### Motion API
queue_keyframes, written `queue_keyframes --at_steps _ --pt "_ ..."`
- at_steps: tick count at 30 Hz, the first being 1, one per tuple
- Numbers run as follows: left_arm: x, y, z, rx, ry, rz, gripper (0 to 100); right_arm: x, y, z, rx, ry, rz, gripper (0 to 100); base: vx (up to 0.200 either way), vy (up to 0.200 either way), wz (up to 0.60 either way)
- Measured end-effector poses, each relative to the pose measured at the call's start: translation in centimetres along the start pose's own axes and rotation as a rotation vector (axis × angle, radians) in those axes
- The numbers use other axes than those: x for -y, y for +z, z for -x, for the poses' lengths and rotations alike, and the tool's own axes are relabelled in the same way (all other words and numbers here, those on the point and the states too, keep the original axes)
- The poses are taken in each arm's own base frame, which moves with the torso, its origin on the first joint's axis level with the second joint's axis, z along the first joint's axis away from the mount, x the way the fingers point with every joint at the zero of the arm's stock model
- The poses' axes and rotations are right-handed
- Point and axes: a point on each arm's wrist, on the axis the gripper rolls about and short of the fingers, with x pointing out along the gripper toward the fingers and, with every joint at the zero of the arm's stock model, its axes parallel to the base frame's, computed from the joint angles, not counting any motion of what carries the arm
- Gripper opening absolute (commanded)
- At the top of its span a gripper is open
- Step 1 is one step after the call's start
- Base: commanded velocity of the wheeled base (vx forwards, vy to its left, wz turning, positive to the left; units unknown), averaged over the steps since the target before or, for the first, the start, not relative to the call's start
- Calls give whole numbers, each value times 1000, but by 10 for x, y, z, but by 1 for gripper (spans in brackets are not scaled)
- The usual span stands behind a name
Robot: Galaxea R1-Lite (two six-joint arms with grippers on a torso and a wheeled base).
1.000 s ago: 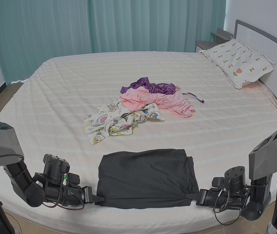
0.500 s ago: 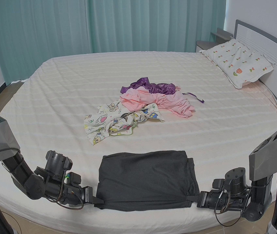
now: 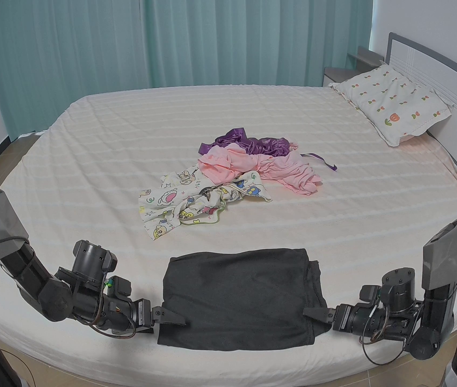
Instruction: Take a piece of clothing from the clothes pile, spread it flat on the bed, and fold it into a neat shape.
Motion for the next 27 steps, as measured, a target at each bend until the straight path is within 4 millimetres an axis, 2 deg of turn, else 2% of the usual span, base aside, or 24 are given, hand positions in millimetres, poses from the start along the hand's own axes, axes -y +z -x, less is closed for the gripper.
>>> queue_keyframes --at_steps 5,10,17,26,27 --pt "0 10 3 39 -6 16 100 6 23 -4 100 8 -26 100 0 0 0" --pt "4 22 5 101 -38 66 100 8 42 -18 170 32 -36 100 0 0 0" --pt "7 30 4 165 -77 64 100 6 67 -52 252 92 -31 100 0 0 0" --pt "5 32 1 173 -81 70 100 8 91 -96 241 83 -46 100 0 0 0" --pt "5 32 1 173 -81 71 100 9 94 -100 245 84 -47 0 0 0 0"
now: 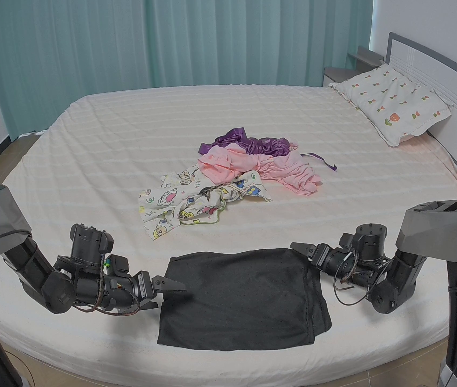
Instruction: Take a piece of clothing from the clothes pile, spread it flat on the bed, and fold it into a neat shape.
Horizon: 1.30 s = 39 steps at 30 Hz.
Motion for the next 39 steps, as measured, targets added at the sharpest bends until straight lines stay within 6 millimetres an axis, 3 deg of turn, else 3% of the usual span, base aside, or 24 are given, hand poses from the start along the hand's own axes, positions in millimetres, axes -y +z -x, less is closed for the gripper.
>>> queue_keyframes --at_steps 7,28,29,39 --pt "-3 1 -3 12 26 6 100 6 5 -16 10 -8 -9 0 0 0 0" --pt "-7 0 -8 15 34 8 100 14 18 -21 74 -16 -65 0 0 0 0" --pt "-8 0 -9 13 35 8 100 14 17 -21 72 -18 -64 100 0 0 0" --pt "-8 0 -9 11 37 10 100 12 19 -17 77 -15 -64 100 0 0 0"
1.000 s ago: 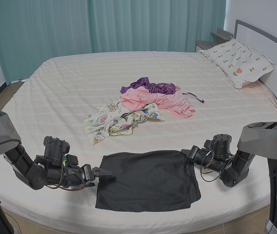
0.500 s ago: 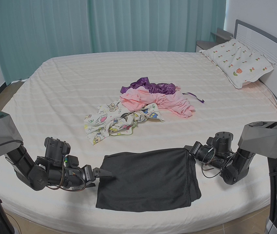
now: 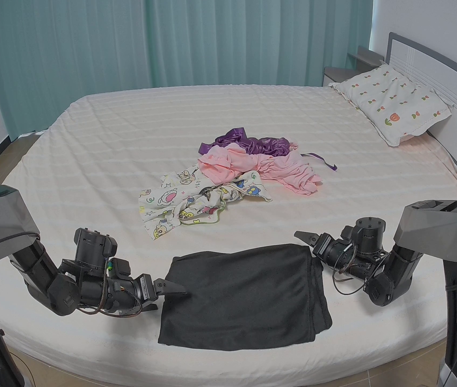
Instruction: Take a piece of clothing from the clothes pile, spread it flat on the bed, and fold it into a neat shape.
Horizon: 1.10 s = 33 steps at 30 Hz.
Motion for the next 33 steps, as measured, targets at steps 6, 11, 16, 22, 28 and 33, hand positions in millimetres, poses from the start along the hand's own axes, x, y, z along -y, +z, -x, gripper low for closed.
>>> queue_keyframes --at_steps 6,11,16,22,28,33 --pt "0 2 4 14 -1 2 100 -7 10 11 57 -26 0 100 0 0 0" --pt "8 7 18 79 -2 -15 100 -21 30 26 126 -22 6 100 0 0 0" --pt "22 11 46 179 -20 -29 100 -45 53 56 192 5 17 100 0 0 0" --pt "44 3 96 344 -60 -60 100 -66 66 117 255 4 94 100 0 0 0" --pt "59 -22 146 535 -68 -105 100 -86 65 189 340 4 231 100 0 0 0" --pt "60 -54 179 667 -39 -164 100 -94 53 246 393 -2 363 100 0 0 0"
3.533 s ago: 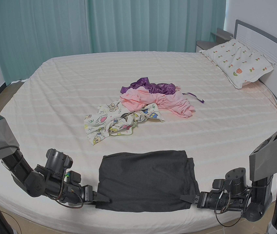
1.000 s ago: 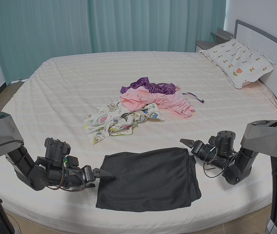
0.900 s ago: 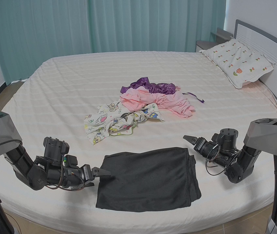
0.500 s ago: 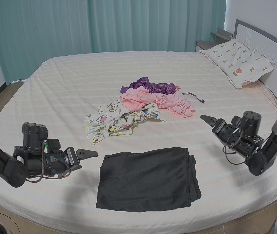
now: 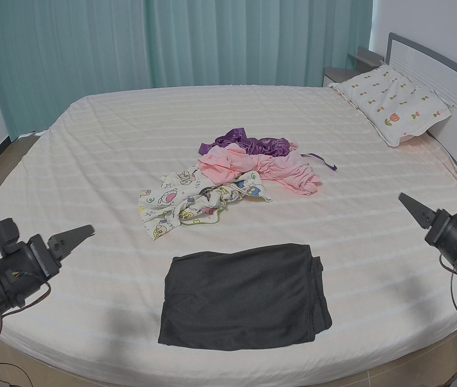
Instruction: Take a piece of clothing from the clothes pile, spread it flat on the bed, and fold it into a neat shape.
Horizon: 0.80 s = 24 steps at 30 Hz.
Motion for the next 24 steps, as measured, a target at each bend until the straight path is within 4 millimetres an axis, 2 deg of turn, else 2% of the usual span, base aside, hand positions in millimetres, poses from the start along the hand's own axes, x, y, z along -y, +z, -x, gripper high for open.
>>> queue_keyframes --at_steps 5,11,19,24 --pt "0 -10 39 95 38 -79 100 -2 -1 47 2 -10 72 100 0 0 0" --pt "-7 -28 82 166 124 -200 100 2 -18 101 -106 -61 126 100 0 0 0" --pt "-17 -49 120 250 218 -318 100 11 -46 161 -203 -89 230 100 0 0 0" --pt "-24 -61 138 321 306 -383 100 20 -66 189 -227 -107 303 100 0 0 0"
